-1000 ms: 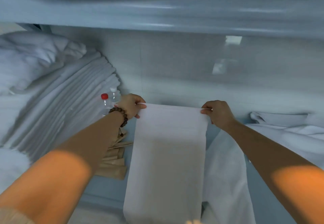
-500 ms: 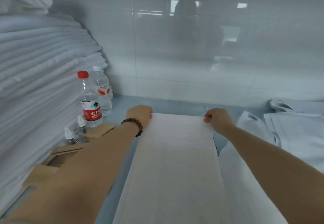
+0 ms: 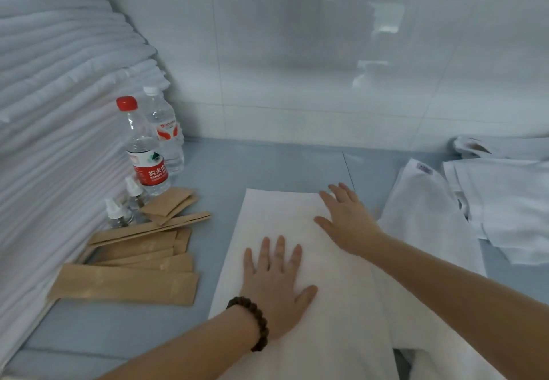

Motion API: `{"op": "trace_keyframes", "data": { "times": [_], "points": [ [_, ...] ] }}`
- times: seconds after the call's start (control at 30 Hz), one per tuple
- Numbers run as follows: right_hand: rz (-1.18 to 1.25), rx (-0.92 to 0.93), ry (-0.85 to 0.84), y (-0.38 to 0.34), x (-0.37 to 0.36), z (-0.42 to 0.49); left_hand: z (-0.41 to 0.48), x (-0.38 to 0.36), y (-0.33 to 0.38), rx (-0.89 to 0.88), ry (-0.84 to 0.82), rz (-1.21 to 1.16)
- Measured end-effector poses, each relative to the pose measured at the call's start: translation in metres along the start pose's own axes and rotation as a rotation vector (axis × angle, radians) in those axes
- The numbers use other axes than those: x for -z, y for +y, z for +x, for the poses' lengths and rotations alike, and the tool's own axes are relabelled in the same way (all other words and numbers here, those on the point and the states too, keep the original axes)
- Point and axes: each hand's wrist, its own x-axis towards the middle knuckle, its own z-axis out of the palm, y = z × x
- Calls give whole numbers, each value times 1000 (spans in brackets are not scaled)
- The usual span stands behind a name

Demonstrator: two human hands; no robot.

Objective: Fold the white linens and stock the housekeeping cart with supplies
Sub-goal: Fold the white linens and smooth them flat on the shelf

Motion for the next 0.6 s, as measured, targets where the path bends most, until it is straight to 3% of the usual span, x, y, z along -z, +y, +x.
{"op": "trace_keyframes", "data": {
  "times": [0.07,0.2,0.6],
  "points": [
    [27,59,-104,-33,-13,-48,3,-4,-4,11,63,-12],
    [-19,-62,-320,-61,-29,-74,22,-6,-17,27,113,5],
    [66,-155,-125,-39,-55,9,118,22,-53,17,76,-26]
  ]
}}
